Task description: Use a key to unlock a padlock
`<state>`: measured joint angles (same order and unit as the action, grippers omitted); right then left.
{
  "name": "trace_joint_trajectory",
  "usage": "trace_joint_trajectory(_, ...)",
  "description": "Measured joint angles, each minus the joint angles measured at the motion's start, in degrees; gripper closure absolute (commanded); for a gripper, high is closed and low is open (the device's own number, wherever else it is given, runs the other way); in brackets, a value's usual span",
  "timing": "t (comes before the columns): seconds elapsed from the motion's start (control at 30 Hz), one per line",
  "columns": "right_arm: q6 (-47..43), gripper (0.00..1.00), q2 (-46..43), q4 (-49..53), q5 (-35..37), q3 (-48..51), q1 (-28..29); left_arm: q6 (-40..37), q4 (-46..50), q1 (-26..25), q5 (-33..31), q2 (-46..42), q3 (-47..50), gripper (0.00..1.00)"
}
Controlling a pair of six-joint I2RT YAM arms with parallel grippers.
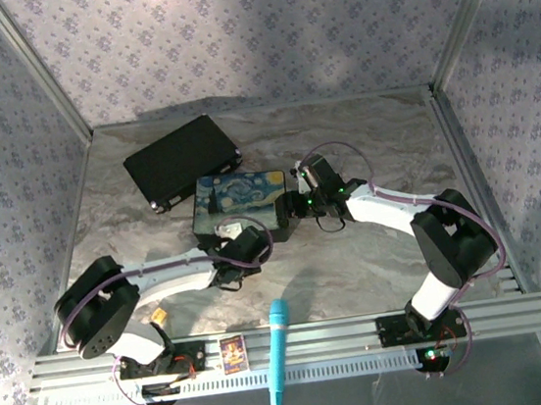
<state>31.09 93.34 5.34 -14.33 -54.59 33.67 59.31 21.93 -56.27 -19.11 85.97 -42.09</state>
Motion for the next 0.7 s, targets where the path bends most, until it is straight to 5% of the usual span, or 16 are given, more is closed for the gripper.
trace_joint_trajectory(0.37, 0.0, 0.43, 0.3, -0.8, 0.0, 0.0, 0.1, -1.6, 7.2, -1.6, -7.1, 6.8, -5.2, 0.73)
trace_joint_trajectory(0.7, 0.0, 0.43, 0.4, -1.2, 0.1, 0.0, 0.1, -1.0, 15.2, -6.1, -14.8, 13.5, -11.2, 0.72)
